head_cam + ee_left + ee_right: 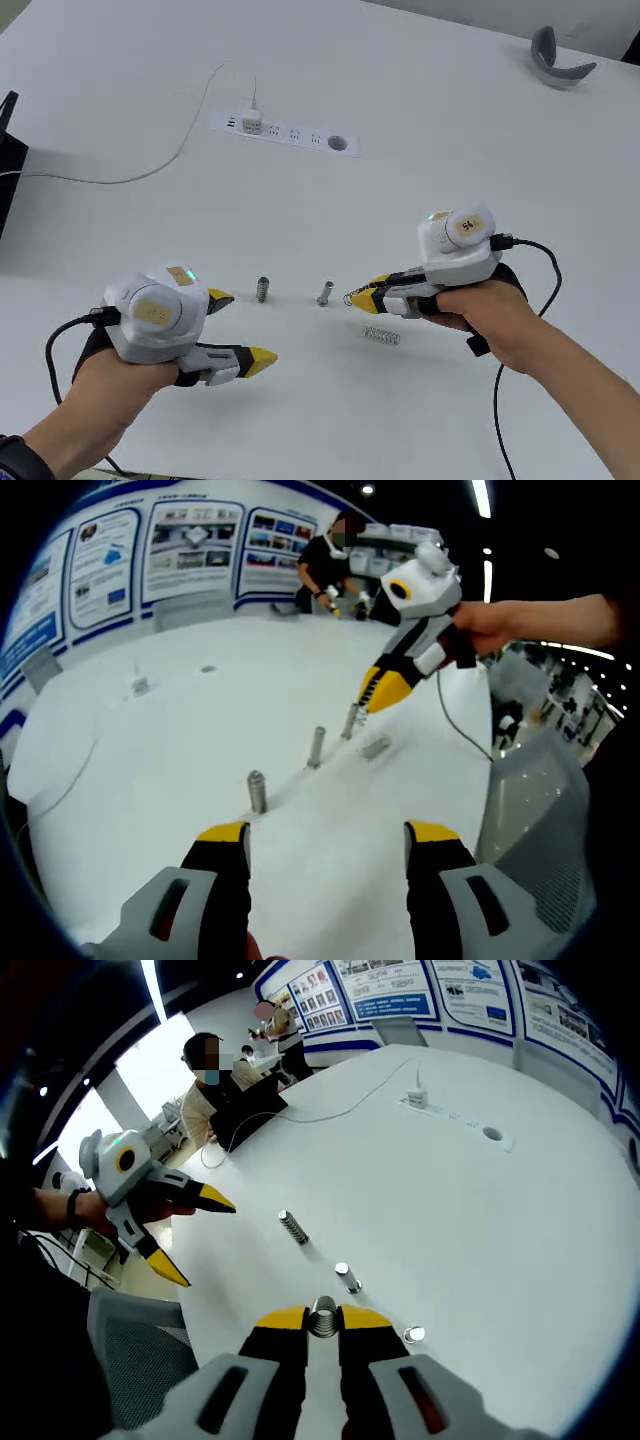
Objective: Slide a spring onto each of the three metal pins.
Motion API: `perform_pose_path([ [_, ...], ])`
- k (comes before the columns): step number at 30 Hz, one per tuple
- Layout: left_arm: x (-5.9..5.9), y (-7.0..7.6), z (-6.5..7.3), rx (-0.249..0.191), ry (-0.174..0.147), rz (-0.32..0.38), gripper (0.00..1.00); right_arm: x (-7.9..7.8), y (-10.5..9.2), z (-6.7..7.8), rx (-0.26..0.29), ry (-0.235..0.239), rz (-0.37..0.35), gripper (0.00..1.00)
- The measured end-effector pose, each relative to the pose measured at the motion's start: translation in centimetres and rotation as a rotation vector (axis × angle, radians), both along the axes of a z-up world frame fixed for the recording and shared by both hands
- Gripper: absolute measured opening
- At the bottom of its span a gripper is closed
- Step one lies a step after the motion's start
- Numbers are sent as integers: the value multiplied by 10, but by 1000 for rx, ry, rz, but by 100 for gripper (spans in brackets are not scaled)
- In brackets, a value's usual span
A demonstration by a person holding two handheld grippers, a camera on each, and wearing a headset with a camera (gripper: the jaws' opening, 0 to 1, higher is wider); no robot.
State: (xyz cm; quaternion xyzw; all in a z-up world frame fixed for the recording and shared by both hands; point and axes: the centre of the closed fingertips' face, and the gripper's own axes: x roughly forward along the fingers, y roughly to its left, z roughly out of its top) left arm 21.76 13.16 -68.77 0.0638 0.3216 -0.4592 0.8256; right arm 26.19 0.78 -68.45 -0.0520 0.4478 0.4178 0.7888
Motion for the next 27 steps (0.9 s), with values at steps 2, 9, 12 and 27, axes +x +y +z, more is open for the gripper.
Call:
perform_pose_path([
  [2,1,2,0,-5,3,5,65,2,1,-1,-10,-4,10,12],
  [9,3,6,0,-8,6,22,65,11,5,-3,-28,-7,26,12],
  [12,2,9,0,-9,9,28,65,15,5,-7,-42,-7,38,12],
  [27,1,20,-4,-4,23,49,66,24,15,-11,-55,-6,65,12],
])
